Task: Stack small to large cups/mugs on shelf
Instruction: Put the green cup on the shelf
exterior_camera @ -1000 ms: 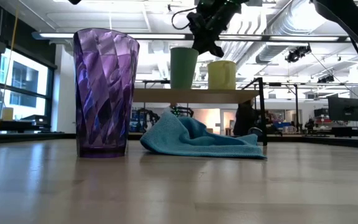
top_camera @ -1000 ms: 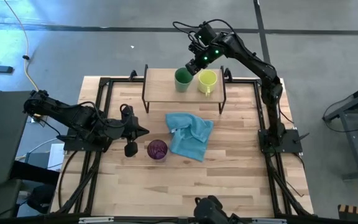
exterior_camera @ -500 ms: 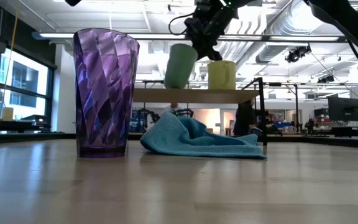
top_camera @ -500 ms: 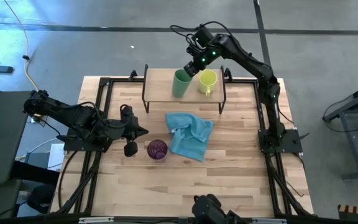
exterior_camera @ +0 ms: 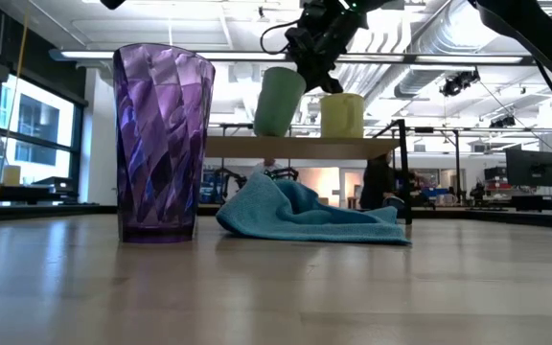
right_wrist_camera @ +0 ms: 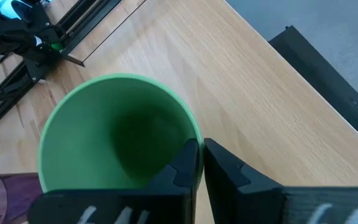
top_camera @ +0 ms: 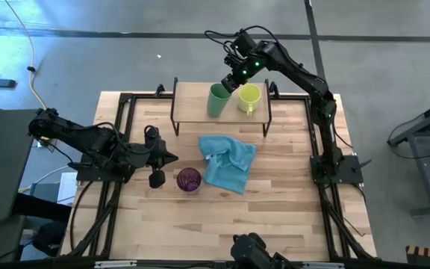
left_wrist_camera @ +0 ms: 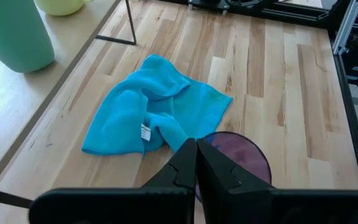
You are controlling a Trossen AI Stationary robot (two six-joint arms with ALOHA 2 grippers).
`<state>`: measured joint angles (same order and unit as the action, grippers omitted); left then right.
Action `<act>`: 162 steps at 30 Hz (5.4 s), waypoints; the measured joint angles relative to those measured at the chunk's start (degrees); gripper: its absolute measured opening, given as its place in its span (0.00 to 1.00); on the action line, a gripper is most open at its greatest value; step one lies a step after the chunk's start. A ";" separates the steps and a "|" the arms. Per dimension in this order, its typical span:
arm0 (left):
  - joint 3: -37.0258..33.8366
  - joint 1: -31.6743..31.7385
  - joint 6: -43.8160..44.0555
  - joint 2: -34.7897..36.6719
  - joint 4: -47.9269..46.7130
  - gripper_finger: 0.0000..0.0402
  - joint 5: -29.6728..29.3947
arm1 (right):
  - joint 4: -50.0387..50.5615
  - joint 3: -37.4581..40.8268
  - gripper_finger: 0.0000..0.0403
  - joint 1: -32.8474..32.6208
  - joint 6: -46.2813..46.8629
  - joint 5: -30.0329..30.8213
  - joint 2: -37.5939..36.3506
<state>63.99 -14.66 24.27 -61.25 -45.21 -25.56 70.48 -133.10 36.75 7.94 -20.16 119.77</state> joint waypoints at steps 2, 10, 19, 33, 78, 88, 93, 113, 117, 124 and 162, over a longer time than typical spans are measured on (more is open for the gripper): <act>0.00 -0.01 0.00 0.00 0.01 0.00 0.00 | 0.03 0.00 0.03 0.00 0.00 0.00 0.00; 0.00 -0.01 0.00 -0.01 0.02 0.00 0.00 | 0.79 0.00 0.01 0.02 0.00 0.44 -0.07; 0.00 -0.01 0.01 -0.01 0.13 0.00 0.00 | 1.90 -1.88 0.00 0.20 -0.28 2.03 -0.63; 0.02 0.00 0.02 -0.01 0.12 0.00 0.00 | 2.62 -1.88 0.00 0.09 -0.42 3.24 -0.72; 0.02 0.00 0.02 -0.01 0.08 0.00 0.00 | 1.86 -1.90 0.00 -0.15 0.61 5.96 -1.78; -0.01 0.00 0.02 -0.02 0.11 0.00 0.00 | 3.00 -1.94 0.00 -0.15 0.59 5.67 -1.81; 0.01 0.00 0.02 -0.01 0.15 0.00 0.00 | 3.95 -1.95 0.00 -0.15 0.59 5.44 -1.81; -0.01 -0.01 0.04 -0.02 0.17 0.00 0.00 | 3.15 -1.92 0.00 -0.15 0.77 2.63 -1.81; 0.00 0.00 0.04 -0.01 0.15 0.00 0.00 | 3.15 -1.92 0.02 -0.15 0.81 2.60 -1.81; 0.02 0.00 0.05 -0.01 0.15 0.00 0.00 | 3.02 -1.92 0.08 -0.15 1.01 2.58 -1.81; 0.02 -0.02 0.11 -0.02 0.15 0.00 0.00 | 2.54 -1.88 0.20 0.29 0.61 2.60 -1.79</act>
<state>64.01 -14.67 24.38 -61.28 -45.06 -25.56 73.02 -134.98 37.04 8.56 -17.56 117.97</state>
